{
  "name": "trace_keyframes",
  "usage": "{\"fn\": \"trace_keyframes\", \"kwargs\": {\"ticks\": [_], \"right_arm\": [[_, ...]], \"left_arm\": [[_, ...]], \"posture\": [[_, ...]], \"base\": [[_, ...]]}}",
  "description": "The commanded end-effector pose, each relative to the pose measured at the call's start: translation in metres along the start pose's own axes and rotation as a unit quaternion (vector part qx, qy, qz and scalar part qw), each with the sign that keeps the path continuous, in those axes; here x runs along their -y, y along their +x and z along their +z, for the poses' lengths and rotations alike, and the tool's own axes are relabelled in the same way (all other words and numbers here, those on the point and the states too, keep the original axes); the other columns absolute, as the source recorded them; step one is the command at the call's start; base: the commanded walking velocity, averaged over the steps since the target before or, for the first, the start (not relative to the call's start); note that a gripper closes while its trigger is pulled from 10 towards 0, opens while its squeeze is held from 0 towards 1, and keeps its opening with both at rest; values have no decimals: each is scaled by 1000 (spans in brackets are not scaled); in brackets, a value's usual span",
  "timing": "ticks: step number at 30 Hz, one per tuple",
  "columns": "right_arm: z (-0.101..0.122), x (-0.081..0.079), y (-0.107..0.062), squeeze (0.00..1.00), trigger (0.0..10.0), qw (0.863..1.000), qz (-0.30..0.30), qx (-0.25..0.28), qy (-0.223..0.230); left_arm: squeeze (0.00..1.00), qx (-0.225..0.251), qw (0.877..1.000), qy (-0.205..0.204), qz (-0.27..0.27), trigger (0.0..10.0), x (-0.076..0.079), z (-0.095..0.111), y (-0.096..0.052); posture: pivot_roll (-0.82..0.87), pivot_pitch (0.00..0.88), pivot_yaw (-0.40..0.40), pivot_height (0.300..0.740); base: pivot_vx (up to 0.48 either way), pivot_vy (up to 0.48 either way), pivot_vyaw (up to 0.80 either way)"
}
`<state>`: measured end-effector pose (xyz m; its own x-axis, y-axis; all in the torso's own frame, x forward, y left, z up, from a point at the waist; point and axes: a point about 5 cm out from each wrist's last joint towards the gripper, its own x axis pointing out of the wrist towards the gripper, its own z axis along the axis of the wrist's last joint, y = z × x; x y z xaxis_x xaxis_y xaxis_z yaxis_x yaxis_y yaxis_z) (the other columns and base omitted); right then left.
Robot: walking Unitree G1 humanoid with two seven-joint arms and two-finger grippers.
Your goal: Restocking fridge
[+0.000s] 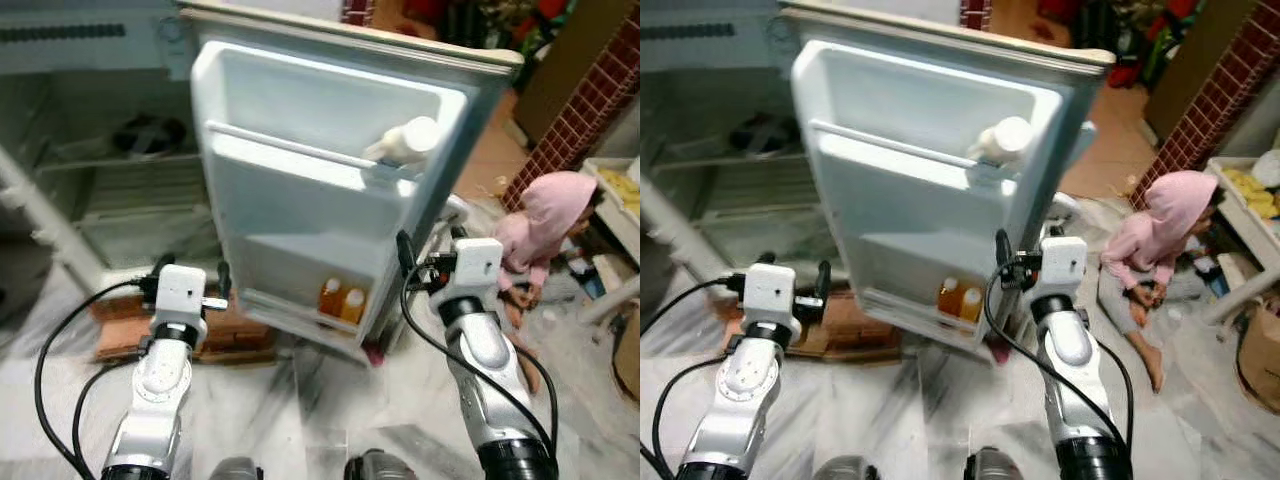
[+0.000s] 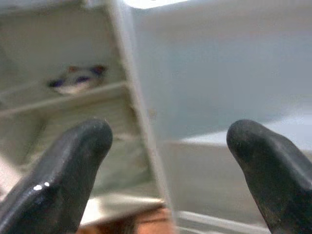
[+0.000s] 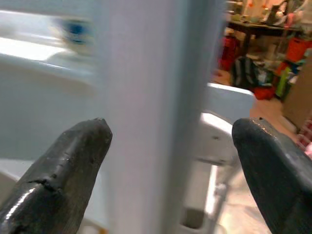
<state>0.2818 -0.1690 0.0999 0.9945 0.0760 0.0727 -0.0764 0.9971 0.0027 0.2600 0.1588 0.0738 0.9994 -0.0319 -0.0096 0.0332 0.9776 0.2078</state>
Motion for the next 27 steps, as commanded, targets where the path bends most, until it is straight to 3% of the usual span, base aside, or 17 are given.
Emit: {"fn": "trace_keyframes", "kwargs": {"ticks": [1, 8, 20, 27], "right_arm": [[4, -1, 2, 0, 10000, 1000, 4, 8, 4], [4, -2, 2, 0, 10000, 1000, 15, 9, 11], [4, -2, 5, 0, 10000, 999, 46, 13, 6], [7, -1, 12, 0, 10000, 999, 49, 17, -2]], "left_arm": [[0, -9, 1000, 8, 6, 10000, -6, -3, -3], [0, -11, 1000, 7, 7, 10000, -6, -3, -4], [0, -27, 999, 8, 34, 10000, -13, -9, -10], [0, -96, 992, 23, 80, 10000, -34, -33, -35]], "posture": [[99, 63, -51, 740], [100, 67, -50, 740], [103, 72, -52, 740], [118, 79, -48, 740]], "base": [[0, -458, 0], [0, -424, 0], [0, -64, 117], [0, 0, 775]]}}
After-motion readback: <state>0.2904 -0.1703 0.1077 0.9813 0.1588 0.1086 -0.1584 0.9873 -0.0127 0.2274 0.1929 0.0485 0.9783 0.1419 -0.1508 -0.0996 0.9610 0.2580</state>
